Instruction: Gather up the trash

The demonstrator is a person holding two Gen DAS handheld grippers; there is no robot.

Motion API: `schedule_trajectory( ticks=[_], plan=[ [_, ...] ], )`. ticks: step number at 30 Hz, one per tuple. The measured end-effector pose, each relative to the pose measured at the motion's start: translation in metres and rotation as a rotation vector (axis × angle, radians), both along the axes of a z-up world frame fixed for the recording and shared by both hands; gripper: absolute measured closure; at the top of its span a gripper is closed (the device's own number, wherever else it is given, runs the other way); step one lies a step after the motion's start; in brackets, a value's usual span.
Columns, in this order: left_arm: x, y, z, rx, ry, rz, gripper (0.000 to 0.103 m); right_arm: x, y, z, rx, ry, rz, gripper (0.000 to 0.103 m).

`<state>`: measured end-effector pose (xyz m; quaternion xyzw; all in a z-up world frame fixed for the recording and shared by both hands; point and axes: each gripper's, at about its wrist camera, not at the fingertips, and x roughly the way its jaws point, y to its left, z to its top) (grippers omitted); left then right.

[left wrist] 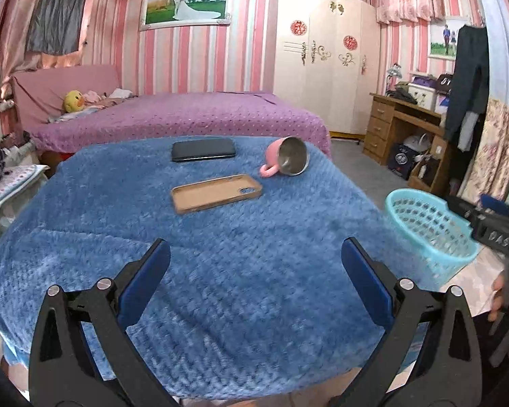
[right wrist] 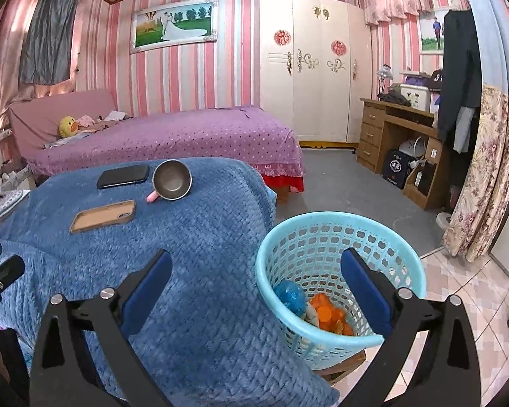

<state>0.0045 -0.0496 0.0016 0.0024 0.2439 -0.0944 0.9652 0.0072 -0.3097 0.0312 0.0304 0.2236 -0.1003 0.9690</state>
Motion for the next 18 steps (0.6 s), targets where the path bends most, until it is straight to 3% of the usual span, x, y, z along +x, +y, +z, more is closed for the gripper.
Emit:
schedule_trajectory(
  ticks=[4,18],
  plan=[
    [0.000,0.007,-0.013,0.025,-0.009,0.025,0.005,-0.010,0.013,-0.002,-0.025,-0.041,-0.010,0.005],
    [0.015,0.008,-0.019,0.007,-0.045,0.045,0.005,-0.005,0.037,-0.015,-0.082,-0.045,0.050,0.005]
  ],
)
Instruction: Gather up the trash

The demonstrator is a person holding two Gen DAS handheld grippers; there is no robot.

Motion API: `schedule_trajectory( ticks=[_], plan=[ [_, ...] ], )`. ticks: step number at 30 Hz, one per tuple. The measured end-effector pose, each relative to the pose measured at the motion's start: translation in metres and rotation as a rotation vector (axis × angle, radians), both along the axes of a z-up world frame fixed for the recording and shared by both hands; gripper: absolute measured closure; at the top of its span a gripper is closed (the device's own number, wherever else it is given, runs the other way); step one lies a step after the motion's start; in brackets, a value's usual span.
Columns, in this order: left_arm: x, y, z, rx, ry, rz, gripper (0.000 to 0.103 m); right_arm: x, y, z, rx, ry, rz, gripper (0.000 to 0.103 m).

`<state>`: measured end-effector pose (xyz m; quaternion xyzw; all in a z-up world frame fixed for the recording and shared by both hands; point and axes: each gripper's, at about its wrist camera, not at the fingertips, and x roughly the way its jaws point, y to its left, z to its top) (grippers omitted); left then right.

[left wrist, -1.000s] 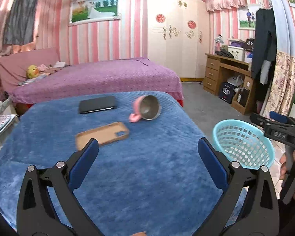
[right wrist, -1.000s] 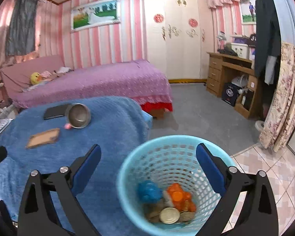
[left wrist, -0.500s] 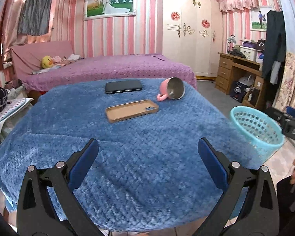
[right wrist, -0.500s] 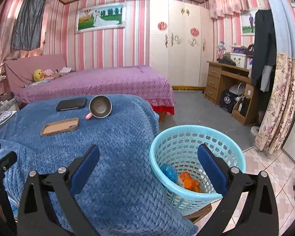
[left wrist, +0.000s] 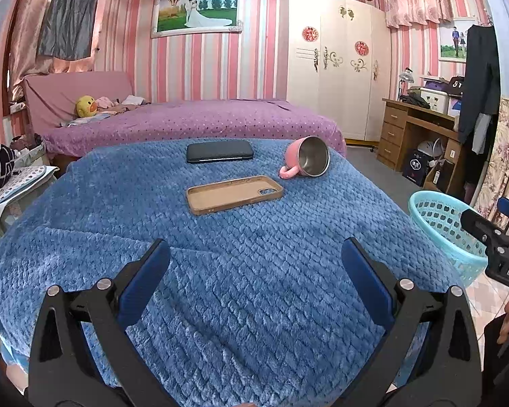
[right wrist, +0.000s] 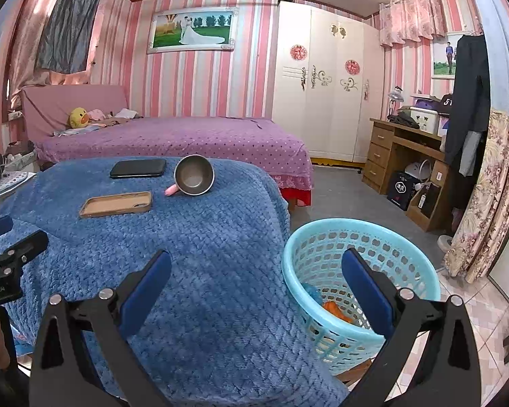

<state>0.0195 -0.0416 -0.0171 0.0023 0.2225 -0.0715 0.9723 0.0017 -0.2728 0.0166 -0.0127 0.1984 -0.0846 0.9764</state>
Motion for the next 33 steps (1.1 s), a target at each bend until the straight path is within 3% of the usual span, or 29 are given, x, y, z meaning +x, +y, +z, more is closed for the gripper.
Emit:
schedule_trajectory(
  ticks=[33],
  plan=[
    [-0.0065,0.0036,0.0089,-0.003,-0.063,0.005,0.005,-0.0006,0.0064,0.0004,-0.028,-0.029,0.004,0.005]
  ],
)
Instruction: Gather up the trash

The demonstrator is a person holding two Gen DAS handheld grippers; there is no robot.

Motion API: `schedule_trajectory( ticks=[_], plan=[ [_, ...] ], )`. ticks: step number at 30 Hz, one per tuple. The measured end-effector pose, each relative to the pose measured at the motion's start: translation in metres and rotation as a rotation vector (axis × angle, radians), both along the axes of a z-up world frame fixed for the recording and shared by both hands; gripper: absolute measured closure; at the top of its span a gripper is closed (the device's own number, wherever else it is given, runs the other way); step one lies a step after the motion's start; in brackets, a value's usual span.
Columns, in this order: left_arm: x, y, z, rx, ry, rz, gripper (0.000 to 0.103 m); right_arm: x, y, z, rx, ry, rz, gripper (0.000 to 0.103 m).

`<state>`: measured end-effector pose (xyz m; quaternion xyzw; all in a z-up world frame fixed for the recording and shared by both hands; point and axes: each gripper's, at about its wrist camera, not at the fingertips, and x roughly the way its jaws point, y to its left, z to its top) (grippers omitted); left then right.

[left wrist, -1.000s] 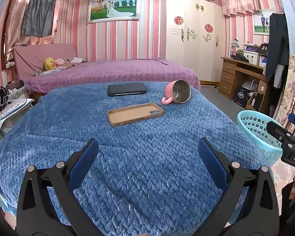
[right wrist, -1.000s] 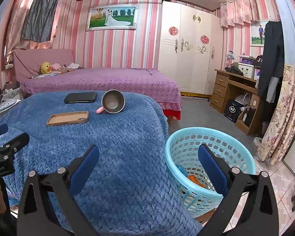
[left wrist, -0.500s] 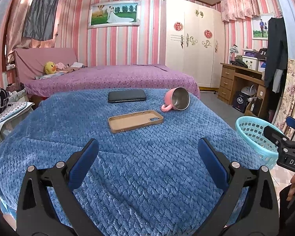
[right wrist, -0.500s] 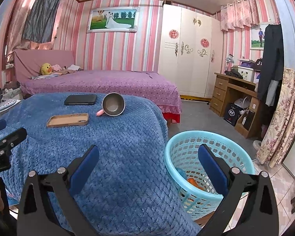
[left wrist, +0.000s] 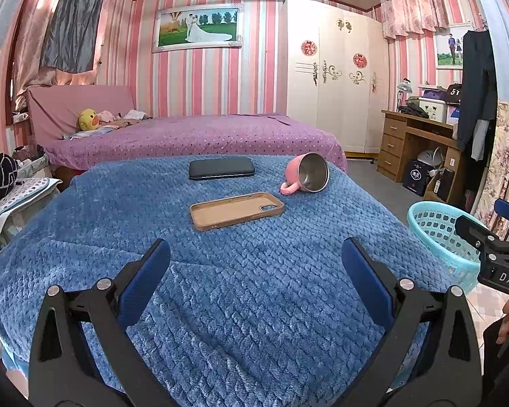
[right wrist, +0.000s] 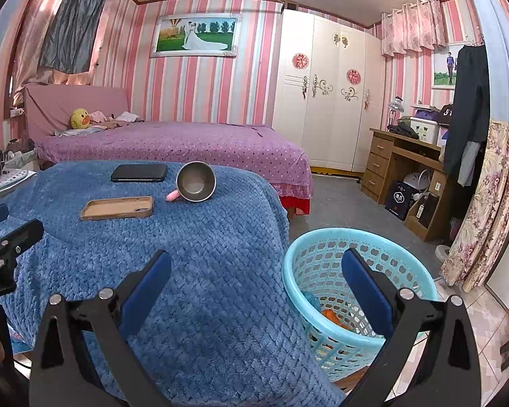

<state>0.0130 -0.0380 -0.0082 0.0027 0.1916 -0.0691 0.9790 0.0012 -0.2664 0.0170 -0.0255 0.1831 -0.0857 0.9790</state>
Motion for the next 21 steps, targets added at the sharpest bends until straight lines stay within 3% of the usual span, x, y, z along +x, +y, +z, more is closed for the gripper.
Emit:
schedule_trajectory(
  ticks=[21],
  plan=[
    [0.0006,0.0024,0.0007,0.001,0.004,0.004,0.005,-0.0015,-0.0032,0.0013,0.001,-0.001,-0.006,0.005]
  ],
)
